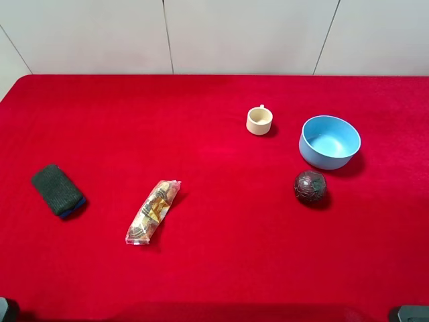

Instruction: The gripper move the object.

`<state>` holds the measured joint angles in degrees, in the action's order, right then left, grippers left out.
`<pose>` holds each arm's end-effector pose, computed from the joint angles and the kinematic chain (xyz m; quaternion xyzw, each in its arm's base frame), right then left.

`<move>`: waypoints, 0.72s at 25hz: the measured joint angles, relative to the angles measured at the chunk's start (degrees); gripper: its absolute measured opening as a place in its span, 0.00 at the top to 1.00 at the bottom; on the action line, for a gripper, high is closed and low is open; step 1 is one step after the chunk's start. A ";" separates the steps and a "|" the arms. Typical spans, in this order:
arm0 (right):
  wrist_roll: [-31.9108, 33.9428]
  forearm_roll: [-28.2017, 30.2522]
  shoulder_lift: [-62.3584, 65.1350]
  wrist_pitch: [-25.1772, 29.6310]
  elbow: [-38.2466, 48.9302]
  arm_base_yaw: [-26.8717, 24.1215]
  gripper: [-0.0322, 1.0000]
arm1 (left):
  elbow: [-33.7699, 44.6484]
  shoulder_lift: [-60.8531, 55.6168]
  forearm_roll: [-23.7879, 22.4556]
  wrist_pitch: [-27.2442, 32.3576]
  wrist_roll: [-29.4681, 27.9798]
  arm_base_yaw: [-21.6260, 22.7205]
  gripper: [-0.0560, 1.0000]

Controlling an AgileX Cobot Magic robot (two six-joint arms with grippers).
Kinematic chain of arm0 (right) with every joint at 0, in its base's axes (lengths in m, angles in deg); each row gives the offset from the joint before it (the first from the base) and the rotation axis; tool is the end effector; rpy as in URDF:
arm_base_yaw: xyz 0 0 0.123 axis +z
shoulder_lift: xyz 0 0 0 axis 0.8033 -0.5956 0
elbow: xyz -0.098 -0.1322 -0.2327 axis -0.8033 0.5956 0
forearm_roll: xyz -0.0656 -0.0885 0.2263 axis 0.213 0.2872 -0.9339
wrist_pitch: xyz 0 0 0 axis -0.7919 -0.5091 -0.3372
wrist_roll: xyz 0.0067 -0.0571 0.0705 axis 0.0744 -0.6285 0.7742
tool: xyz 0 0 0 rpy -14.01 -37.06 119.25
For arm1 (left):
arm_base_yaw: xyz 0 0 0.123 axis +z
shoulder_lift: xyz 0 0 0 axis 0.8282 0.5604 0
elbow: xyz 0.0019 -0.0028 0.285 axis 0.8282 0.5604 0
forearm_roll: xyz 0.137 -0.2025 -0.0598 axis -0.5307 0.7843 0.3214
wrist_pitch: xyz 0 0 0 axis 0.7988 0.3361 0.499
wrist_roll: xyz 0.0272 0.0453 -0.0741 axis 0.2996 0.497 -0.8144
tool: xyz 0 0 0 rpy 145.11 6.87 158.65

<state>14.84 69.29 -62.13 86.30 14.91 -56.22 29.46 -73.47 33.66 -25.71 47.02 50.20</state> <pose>-0.0043 0.0019 0.2793 0.0233 0.8429 0.0000 0.5375 0.0171 -0.0044 0.2791 0.0788 0.8923 -0.0212 0.4440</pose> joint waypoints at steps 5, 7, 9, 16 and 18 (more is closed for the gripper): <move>0.00 0.00 0.00 0.00 0.00 0.00 0.30 | 1.43 -5.05 2.18 -1.39 0.92 5.82 0.07; 0.00 0.00 0.00 0.00 0.00 0.00 0.30 | 1.60 -7.37 2.58 -1.37 1.18 7.22 0.07; 0.00 0.00 0.00 0.00 0.00 0.00 0.30 | 1.60 -9.34 2.64 -1.37 1.20 7.99 0.07; 0.00 0.00 0.00 0.00 0.00 0.00 0.30 | 1.60 -9.63 2.77 -1.37 1.37 8.30 0.07; 0.00 0.00 0.00 0.00 0.00 0.00 0.30 | 1.60 -9.63 2.77 -1.37 1.37 8.30 0.07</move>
<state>14.84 69.29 -62.13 86.30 14.91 -56.22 31.06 -83.10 36.42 -27.08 48.39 58.50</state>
